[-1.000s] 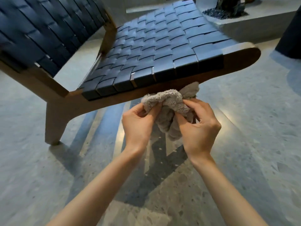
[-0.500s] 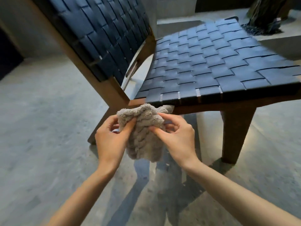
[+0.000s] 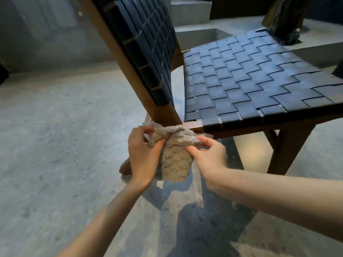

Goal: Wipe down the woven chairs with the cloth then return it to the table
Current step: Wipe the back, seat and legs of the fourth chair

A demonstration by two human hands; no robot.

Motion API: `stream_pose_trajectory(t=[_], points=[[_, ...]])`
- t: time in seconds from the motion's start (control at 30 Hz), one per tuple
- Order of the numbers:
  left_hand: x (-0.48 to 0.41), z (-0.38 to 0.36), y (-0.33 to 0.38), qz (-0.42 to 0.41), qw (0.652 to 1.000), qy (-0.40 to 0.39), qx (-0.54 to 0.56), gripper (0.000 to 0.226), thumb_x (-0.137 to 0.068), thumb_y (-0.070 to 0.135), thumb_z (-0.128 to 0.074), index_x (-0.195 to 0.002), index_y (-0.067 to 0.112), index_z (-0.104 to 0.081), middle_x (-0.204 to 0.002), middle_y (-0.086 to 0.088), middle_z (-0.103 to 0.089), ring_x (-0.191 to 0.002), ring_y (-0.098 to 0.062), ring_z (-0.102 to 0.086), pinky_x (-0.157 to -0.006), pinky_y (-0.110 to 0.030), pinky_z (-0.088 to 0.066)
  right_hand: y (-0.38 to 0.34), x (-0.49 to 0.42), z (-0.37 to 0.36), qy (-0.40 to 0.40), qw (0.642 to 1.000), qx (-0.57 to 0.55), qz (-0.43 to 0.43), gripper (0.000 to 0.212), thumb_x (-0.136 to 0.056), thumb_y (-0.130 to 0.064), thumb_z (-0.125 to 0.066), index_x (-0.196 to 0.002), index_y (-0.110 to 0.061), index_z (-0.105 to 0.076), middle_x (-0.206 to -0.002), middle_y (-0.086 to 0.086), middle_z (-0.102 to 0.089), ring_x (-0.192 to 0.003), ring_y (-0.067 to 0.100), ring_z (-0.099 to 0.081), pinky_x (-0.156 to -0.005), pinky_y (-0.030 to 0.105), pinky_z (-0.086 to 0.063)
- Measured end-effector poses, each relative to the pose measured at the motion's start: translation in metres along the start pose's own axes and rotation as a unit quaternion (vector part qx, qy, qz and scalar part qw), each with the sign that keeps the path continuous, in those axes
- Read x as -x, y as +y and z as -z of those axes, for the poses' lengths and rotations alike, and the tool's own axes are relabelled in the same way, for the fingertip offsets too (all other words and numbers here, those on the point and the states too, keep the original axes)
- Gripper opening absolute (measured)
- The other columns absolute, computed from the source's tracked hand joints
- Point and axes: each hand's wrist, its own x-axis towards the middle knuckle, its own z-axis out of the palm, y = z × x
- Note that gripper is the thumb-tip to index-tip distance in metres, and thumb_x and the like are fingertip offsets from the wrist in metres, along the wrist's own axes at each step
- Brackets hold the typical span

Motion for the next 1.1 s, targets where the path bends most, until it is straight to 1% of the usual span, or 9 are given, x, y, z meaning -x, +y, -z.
stream_pose_trajectory(t=[0.23, 0.4, 0.53, 0.63, 0.8, 0.9, 0.97, 1.03, 1.1], points=[[-0.013, -0.022, -0.013, 0.035, 0.997, -0.014, 0.066, 0.029, -0.087, 0.031, -0.066, -0.102, 0.037, -0.041, -0.098, 0.024, -0.042, -0.092, 0.012, -0.051, -0.079, -0.006, -0.042, 0.000, -0.001, -0.043, 0.106, 0.983, -0.115, -0.096, 0.044, -0.088, -0.014, -0.068, -0.130, -0.014, -0.056, -0.118, 0.004, -0.062, -0.096, 0.012, -0.055, -0.097, 0.033, -0.049], [-0.014, -0.032, -0.029, 0.045, 0.994, -0.073, 0.066, 0.042, -0.089, 0.039, -0.061, -0.110, 0.039, -0.024, -0.112, 0.012, -0.040, -0.106, -0.010, -0.051, -0.092, -0.029, -0.045, 0.003, -0.012, -0.073, 0.188, 0.944, -0.231, -0.141, 0.044, -0.086, -0.012, -0.067, -0.128, -0.010, -0.053, -0.120, 0.010, -0.061, -0.101, 0.019, -0.059, -0.096, 0.036, -0.050], [-0.018, -0.032, -0.048, -0.024, 0.994, -0.111, 0.007, 0.039, -0.094, 0.037, -0.051, -0.127, 0.023, -0.036, -0.117, 0.013, -0.040, -0.108, -0.004, -0.041, -0.094, -0.016, -0.032, 0.014, -0.010, -0.096, 0.231, 0.939, -0.241, -0.082, 0.050, -0.088, -0.007, -0.063, -0.133, -0.007, -0.040, -0.129, 0.010, -0.047, -0.110, 0.019, -0.053, -0.094, 0.024, -0.043], [-0.022, -0.031, -0.061, -0.080, 0.982, -0.165, -0.037, 0.028, -0.098, 0.029, -0.044, -0.119, 0.011, -0.047, -0.109, 0.004, -0.046, -0.101, -0.011, -0.046, -0.086, -0.012, -0.035, 0.021, -0.012, -0.110, 0.240, 0.934, -0.258, -0.060, 0.048, -0.091, -0.007, -0.059, -0.133, -0.011, -0.035, -0.131, 0.010, -0.046, -0.115, 0.021, -0.052, -0.098, 0.030, -0.044], [-0.032, -0.031, -0.080, -0.144, 0.964, -0.218, -0.048, 0.033, -0.098, 0.021, -0.043, -0.129, 0.009, -0.043, -0.123, -0.007, -0.049, -0.113, -0.020, -0.049, -0.097, -0.031, -0.042, 0.045, -0.019, -0.124, 0.206, 0.958, -0.197, -0.010, 0.040, -0.099, -0.013, -0.046, -0.138, -0.011, -0.041, -0.124, 0.009, -0.060, -0.092, 0.009, -0.051, -0.064, -0.005, -0.034], [-0.037, -0.026, -0.102, -0.169, 0.952, -0.252, -0.042, 0.041, -0.098, 0.015, -0.045, -0.139, 0.013, -0.037, -0.130, -0.006, -0.048, -0.118, -0.020, -0.048, -0.100, -0.038, -0.042, 0.064, -0.019, -0.137, 0.133, 0.980, -0.149, -0.003, 0.042, -0.101, -0.010, -0.040, -0.143, -0.013, -0.038, -0.123, 0.010, -0.061, -0.081, 0.004, -0.051, -0.053, -0.008, -0.030], [-0.037, -0.018, -0.119, -0.159, 0.952, -0.262, -0.018, 0.032, -0.097, 0.013, -0.046, -0.128, 0.022, -0.046, -0.112, 0.004, -0.055, -0.103, -0.012, -0.053, -0.086, -0.032, -0.046, 0.075, -0.017, -0.150, 0.077, 0.990, -0.120, -0.003, 0.043, -0.101, -0.010, -0.039, -0.144, -0.017, -0.034, -0.124, 0.007, -0.059, -0.080, 0.003, -0.051, -0.061, -0.005, -0.033], [-0.035, -0.012, -0.134, -0.141, 0.953, -0.267, -0.011, 0.021, -0.096, 0.009, -0.048, -0.111, 0.022, -0.053, -0.097, 0.006, -0.057, -0.089, -0.010, -0.054, -0.074, -0.031, -0.046, 0.085, -0.015, -0.156, 0.022, 0.995, -0.100, 0.000, 0.047, -0.101, -0.009, -0.038, -0.145, -0.021, -0.031, -0.131, 0.004, -0.055, -0.099, 0.010, -0.055, -0.080, 0.006, -0.036], [-0.029, -0.004, -0.159, -0.107, 0.951, -0.285, -0.058, 0.024, -0.097, 0.012, -0.047, -0.120, 0.020, -0.050, -0.111, -0.002, -0.052, -0.101, -0.015, -0.050, -0.086, -0.038, -0.047, 0.097, -0.015, -0.169, -0.035, 0.996, -0.078, -0.020, 0.044, -0.102, -0.010, -0.037, -0.143, -0.022, -0.033, -0.137, 0.004, -0.053, -0.117, 0.019, -0.054, -0.097, 0.024, -0.039]])
